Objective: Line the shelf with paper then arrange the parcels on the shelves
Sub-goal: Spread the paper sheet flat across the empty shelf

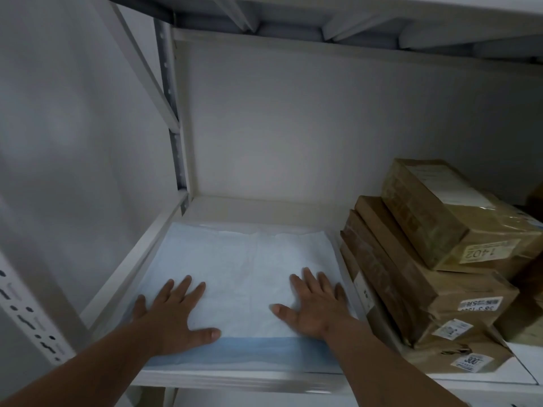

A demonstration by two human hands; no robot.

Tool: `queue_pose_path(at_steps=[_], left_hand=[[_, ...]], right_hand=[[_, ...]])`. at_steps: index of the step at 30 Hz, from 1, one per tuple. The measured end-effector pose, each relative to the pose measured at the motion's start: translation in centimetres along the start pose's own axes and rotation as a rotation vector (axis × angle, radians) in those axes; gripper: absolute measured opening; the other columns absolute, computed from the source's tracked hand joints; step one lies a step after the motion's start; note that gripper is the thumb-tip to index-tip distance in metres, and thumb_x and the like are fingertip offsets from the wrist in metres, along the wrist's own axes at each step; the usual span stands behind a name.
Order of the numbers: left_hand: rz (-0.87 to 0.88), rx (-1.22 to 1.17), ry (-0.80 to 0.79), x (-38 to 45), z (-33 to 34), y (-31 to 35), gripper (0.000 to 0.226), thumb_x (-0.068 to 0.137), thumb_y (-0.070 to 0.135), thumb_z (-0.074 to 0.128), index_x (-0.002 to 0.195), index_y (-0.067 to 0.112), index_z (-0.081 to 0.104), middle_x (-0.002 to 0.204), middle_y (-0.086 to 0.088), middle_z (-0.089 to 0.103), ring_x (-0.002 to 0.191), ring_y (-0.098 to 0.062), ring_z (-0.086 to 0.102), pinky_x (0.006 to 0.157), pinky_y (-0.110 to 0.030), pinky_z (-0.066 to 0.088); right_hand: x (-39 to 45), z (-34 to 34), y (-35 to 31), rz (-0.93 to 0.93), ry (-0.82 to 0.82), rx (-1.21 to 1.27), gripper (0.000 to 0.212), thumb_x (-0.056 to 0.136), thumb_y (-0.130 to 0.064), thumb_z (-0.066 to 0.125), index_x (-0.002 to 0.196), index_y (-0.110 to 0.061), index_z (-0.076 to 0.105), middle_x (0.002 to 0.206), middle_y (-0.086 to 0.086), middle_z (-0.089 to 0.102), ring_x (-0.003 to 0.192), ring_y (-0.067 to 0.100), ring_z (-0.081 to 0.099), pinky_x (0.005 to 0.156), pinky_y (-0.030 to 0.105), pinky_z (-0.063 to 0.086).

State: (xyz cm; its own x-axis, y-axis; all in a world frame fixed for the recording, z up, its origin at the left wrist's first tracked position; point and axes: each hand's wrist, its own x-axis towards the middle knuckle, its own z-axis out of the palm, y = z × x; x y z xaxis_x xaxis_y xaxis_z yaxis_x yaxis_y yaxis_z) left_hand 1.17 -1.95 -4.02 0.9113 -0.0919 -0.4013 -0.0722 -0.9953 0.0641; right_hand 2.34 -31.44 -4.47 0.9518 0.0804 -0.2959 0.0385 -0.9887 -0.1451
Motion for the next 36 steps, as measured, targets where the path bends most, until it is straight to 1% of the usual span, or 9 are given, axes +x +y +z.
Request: queue_pose_path(at_steps=[5, 19, 24, 28, 30, 33, 34, 35, 36], left_hand=[[-0.006, 0.003, 0.031, 0.3, 0.3, -0.1, 0.138, 0.026, 0.104, 0.002, 0.150, 0.046, -0.014, 0.160, 0.013, -0.026, 0.149, -0.020, -0.018, 0.116, -0.062, -0.001], [0.004, -0.001, 0.023, 0.1, -0.4, 0.0, 0.138, 0.025, 0.103, 0.004, 0.150, 0.046, -0.015, 0.159, 0.013, -0.026, 0.149, -0.020, -0.018, 0.116, -0.062, -0.001], [-0.001, 0.000, 0.075, -0.1, -0.9, 0.8, 0.139, 0.024, 0.102, 0.005, 0.150, 0.046, -0.015, 0.160, 0.012, -0.023, 0.150, -0.020, -0.014, 0.116, -0.059, -0.001], [0.036, 0.004, 0.054, -0.2, -1.5, 1.7, 0.141, 0.023, 0.102, 0.004, 0.151, 0.044, -0.013, 0.161, 0.012, -0.022, 0.150, -0.019, -0.014, 0.117, -0.057, -0.002], [0.051, 0.003, 0.065, -0.1, -1.8, 2.1, 0.143, 0.022, 0.102, 0.002, 0.152, 0.044, -0.011, 0.161, 0.012, -0.021, 0.150, -0.018, -0.014, 0.118, -0.057, -0.002], [0.084, 0.002, 0.087, 0.0, -2.5, 3.1, 0.145, 0.019, 0.102, -0.003, 0.152, 0.044, -0.008, 0.162, 0.013, -0.019, 0.150, -0.017, -0.012, 0.118, -0.056, -0.001], [0.102, -0.007, 0.094, 0.1, -2.7, 3.6, 0.143, 0.021, 0.102, -0.002, 0.152, 0.044, -0.007, 0.162, 0.013, -0.018, 0.150, -0.017, -0.011, 0.118, -0.055, -0.001], [0.121, -0.026, 0.106, 0.2, -3.0, 4.2, 0.137, 0.029, 0.103, 0.003, 0.152, 0.044, -0.006, 0.162, 0.013, -0.016, 0.151, -0.017, -0.010, 0.118, -0.054, 0.000], [0.138, -0.051, 0.125, 0.3, -3.4, 4.9, 0.126, 0.043, 0.102, 0.013, 0.153, 0.043, -0.006, 0.163, 0.012, -0.015, 0.151, -0.017, -0.008, 0.119, -0.053, 0.000]], right_hand=[[0.1, -0.1, -0.1, 0.006, 0.004, -0.005, 0.098, 0.077, -0.088, 0.019, 0.156, -0.036, -0.006, 0.163, -0.004, -0.022, 0.149, 0.027, -0.022, 0.118, 0.055, -0.012], [-0.1, -0.3, -0.3, 0.030, -0.014, -0.003, 0.099, 0.077, -0.089, 0.019, 0.156, -0.035, -0.007, 0.162, -0.003, -0.023, 0.148, 0.028, -0.023, 0.117, 0.056, -0.012], [-0.1, -0.9, -1.0, -0.011, 0.074, -0.010, 0.097, 0.078, -0.088, 0.017, 0.156, -0.034, -0.003, 0.164, -0.004, -0.018, 0.149, 0.027, -0.021, 0.116, 0.055, -0.016], [-0.3, -1.0, -1.9, -0.025, 0.027, 0.009, 0.089, 0.085, -0.081, 0.021, 0.157, -0.033, 0.003, 0.166, -0.002, -0.010, 0.150, 0.027, -0.016, 0.116, 0.055, -0.015], [-0.5, -1.3, -2.1, -0.018, 0.055, 0.043, 0.082, 0.090, -0.075, 0.025, 0.157, -0.031, 0.007, 0.166, -0.001, -0.006, 0.151, 0.027, -0.013, 0.117, 0.054, -0.013], [-0.9, -2.2, -2.5, -0.021, 0.125, 0.095, 0.072, 0.096, -0.062, 0.035, 0.156, -0.027, 0.015, 0.166, 0.002, 0.004, 0.151, 0.028, -0.004, 0.119, 0.054, -0.007], [-1.0, -2.7, -2.6, -0.028, 0.148, 0.110, 0.069, 0.097, -0.057, 0.039, 0.155, -0.026, 0.019, 0.165, 0.003, 0.008, 0.151, 0.028, 0.000, 0.119, 0.053, -0.005], [-1.1, -3.2, -2.7, -0.036, 0.176, 0.126, 0.066, 0.097, -0.053, 0.042, 0.154, -0.025, 0.024, 0.164, 0.004, 0.013, 0.150, 0.028, 0.006, 0.120, 0.052, -0.003], [-1.3, -3.8, -2.9, -0.047, 0.211, 0.142, 0.062, 0.097, -0.049, 0.045, 0.152, -0.025, 0.030, 0.162, 0.005, 0.020, 0.148, 0.028, 0.014, 0.120, 0.050, 0.001]])
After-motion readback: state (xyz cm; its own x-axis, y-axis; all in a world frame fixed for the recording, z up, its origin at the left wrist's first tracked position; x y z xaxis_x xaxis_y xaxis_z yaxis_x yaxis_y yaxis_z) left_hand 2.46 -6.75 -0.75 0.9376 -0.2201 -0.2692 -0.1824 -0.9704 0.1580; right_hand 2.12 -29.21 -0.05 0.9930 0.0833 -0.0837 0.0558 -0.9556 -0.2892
